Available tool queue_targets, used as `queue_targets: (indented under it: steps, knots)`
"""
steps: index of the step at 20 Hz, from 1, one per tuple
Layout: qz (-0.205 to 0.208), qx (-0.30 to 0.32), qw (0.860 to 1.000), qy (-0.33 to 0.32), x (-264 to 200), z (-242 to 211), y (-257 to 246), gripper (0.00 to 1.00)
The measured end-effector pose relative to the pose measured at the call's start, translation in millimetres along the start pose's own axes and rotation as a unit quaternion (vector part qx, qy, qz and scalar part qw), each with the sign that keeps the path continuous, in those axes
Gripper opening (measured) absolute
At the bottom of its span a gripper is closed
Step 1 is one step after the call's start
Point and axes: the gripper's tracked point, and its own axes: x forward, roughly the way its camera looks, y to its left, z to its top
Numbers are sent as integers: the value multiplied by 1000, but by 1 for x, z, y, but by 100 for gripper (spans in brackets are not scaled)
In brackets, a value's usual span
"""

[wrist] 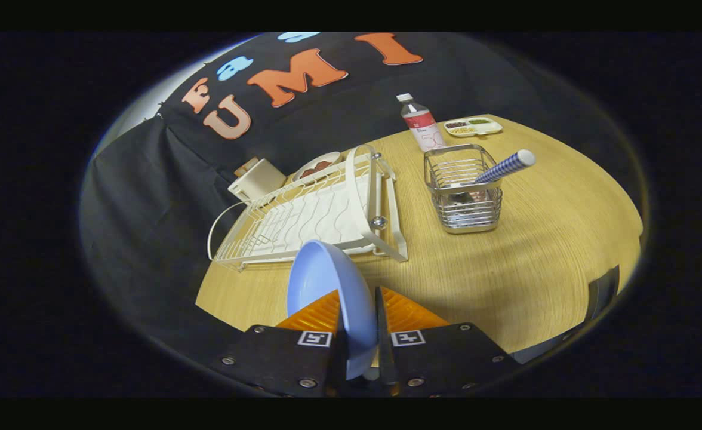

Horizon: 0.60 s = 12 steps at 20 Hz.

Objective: Take the plate from the dish rack, then take the spoon from the basket and place it into the plate.

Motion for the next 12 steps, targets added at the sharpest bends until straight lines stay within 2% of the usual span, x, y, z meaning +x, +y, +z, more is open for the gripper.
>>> queue_targets:
  steps: [4,7,10,12]
  knots:
    - [-14,-4,1000,-5,8,-5,-12,27]
    - [-58,-23,998,-26,13,0,-34,30]
    - [-52,-9,997,-55,10,10,-37,36]
    - [-64,-7,993,-94,5,25,-47,42]
